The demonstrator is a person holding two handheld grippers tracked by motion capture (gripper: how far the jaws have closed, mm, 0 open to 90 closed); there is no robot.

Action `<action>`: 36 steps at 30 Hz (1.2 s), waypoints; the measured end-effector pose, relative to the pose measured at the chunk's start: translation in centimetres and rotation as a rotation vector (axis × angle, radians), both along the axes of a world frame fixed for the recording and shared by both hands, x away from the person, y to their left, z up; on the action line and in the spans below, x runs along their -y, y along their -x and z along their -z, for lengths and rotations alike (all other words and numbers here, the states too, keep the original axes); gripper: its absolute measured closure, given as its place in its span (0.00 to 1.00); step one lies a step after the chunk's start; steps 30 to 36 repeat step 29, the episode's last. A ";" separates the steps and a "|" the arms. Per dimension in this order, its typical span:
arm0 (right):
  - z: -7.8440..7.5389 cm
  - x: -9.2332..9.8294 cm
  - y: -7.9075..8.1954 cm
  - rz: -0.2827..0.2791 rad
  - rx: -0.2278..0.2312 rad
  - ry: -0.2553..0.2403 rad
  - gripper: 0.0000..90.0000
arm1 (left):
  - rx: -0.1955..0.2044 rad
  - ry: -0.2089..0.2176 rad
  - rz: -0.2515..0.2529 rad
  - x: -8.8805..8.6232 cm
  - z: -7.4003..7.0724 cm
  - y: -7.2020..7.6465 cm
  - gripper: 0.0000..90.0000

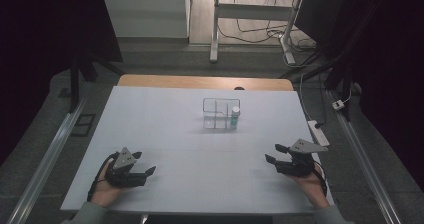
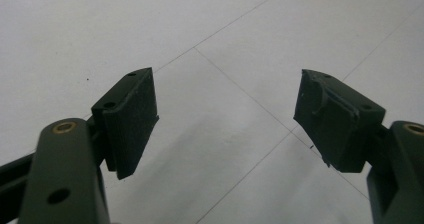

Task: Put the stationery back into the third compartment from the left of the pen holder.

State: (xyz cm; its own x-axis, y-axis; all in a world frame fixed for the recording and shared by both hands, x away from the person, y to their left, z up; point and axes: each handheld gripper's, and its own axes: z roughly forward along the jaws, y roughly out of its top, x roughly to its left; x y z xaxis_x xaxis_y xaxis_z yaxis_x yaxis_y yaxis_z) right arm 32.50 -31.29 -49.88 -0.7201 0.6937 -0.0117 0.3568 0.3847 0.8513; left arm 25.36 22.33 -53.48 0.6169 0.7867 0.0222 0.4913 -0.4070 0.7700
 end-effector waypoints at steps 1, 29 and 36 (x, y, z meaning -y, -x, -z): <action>0.1 0.2 0.1 0.006 0.000 0.009 0.43 | 0.000 0.000 -0.001 0.0 0.0 0.0 0.27; 0.7 0.4 0.4 0.010 0.017 0.046 0.41 | 0.010 -0.004 0.000 0.1 -0.1 0.0 0.27; 0.7 0.4 0.4 0.010 0.017 0.046 0.41 | 0.010 -0.004 0.000 0.1 -0.1 0.0 0.27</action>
